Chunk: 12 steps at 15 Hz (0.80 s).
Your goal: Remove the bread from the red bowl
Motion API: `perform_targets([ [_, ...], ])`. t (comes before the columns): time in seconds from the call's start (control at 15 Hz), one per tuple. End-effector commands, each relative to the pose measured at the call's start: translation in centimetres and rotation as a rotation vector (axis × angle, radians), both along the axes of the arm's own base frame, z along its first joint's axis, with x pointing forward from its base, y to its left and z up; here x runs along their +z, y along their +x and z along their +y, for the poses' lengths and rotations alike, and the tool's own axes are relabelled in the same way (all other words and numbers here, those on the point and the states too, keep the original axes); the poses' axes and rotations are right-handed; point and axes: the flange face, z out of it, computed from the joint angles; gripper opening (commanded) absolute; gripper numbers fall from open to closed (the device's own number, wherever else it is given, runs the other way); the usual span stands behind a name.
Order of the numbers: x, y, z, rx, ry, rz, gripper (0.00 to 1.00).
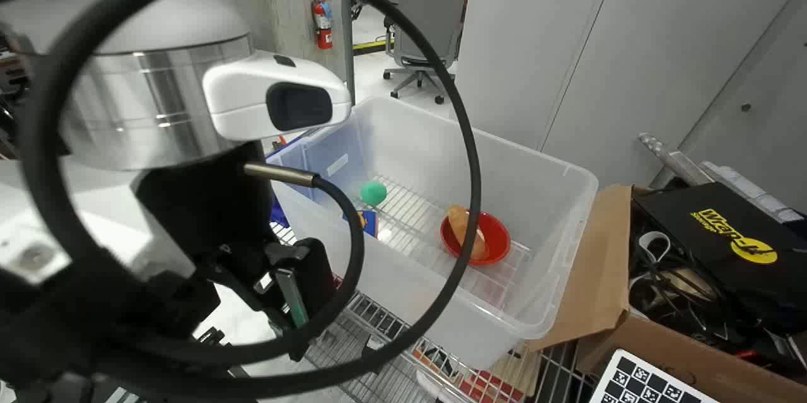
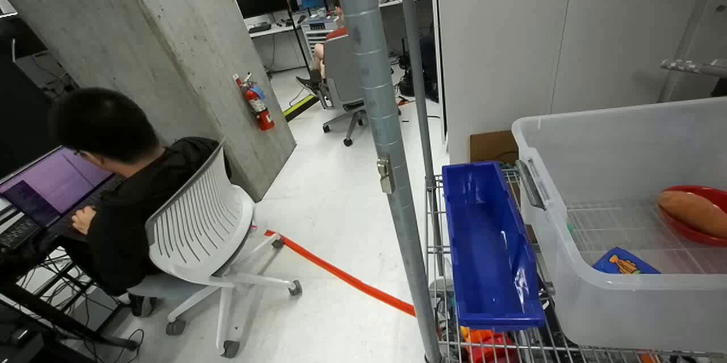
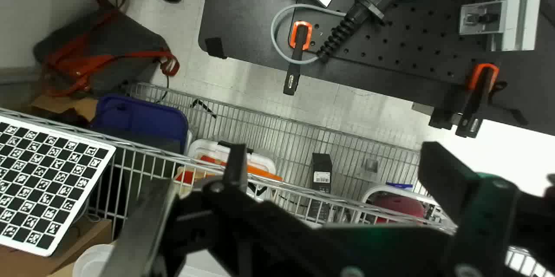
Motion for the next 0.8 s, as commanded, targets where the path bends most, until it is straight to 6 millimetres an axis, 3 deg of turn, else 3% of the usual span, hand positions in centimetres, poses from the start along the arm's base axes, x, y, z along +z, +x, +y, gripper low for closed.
perform_targets([
  [0.0,0.1,0.0,0.0,0.000,0.000,0.000,1.00],
  [0.47,0.1,0.0,0.0,0.000,0.000,0.000,1.00],
  [0.67,0.5,2.6,0.6,-0.043,0.050,-0.020,1.00],
  [0.73,0.8,4.3,0.7,-0.060,0.057,-0.063,1.00],
])
